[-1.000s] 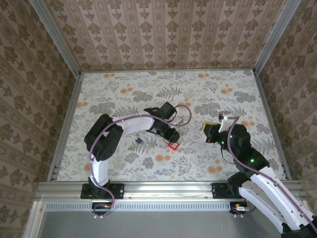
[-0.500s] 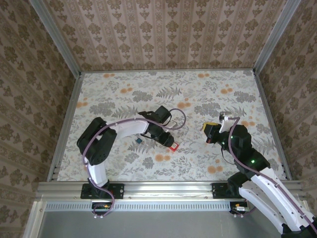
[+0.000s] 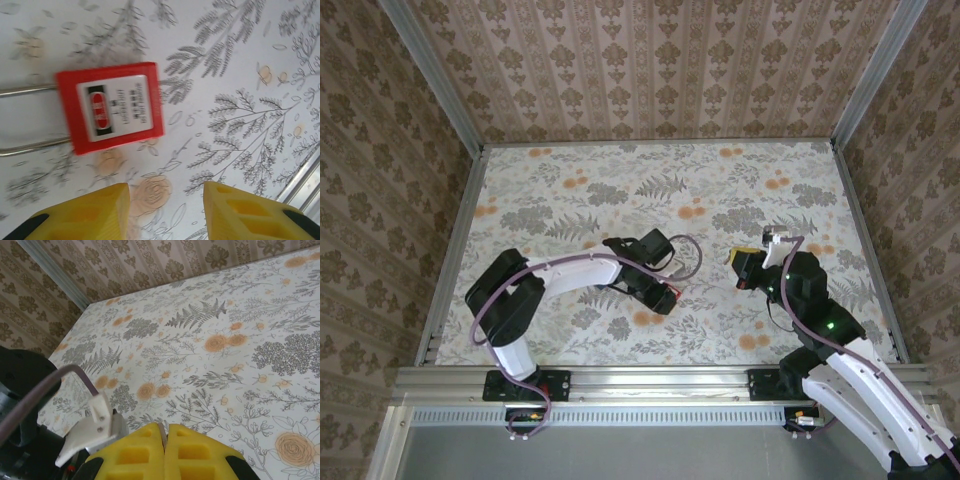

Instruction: Unlock with the key

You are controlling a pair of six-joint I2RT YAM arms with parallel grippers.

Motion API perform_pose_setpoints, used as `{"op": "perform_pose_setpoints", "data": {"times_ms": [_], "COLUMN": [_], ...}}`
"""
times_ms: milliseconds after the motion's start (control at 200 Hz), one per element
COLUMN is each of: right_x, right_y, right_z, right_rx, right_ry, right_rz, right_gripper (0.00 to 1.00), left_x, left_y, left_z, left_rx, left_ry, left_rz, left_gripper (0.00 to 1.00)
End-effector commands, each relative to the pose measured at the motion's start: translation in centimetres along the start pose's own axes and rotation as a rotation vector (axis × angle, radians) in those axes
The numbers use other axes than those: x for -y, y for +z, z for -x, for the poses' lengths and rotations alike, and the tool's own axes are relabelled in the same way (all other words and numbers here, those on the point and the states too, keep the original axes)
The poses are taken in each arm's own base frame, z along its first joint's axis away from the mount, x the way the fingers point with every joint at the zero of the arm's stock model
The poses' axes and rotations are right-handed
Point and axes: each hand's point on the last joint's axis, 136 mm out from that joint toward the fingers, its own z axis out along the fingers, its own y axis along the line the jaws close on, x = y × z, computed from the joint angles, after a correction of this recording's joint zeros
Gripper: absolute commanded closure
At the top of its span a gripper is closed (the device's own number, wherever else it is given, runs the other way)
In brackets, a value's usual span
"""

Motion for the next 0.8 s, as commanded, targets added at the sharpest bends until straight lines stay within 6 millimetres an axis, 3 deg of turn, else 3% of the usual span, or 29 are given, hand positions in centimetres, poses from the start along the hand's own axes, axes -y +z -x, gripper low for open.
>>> {"op": "perform_pose_setpoints", "data": {"times_ms": [0, 165, 335, 520, 655, 795], "right_x": [-0.1, 0.0, 0.0, 0.1, 0.1, 0.2], "right_y": [-0.8, -1.2, -1.5, -1.5, -1.8, -2.1], "right_z": [0.7, 0.7, 0.9, 0.9, 1.0, 1.0], "right_rx": [0.022, 0.02, 0.027, 0.03, 0.034, 0.041], "right_ry": [0.004, 0.0, -0.005, -0.003, -0.005, -0.002], "right_rz": [-0.004, -0.01, -0.013, -0.016, -0.017, -0.02], "right_gripper": [0.96, 0.96, 0.96, 0.96, 0.96, 0.96], "left_x": [1.6, 1.4, 1.3, 0.7, -0.7, -0.7], "left_y": [0.9, 2.7, 3.0, 1.7, 1.5, -0.6], "left_z": [1.0, 2.9, 6.1, 10.1, 11.4, 13.4], "left_rx": [0.012, 0.055, 0.172, 0.325, 0.36, 0.427], "left_ry": [-0.001, -0.012, -0.034, -0.066, -0.109, -0.099], "left_rz": [-0.074, -0.068, -0.055, -0.001, 0.043, 0.015], "left_gripper": [0.56, 0.58, 0.59, 0.59, 0.59, 0.58]}}
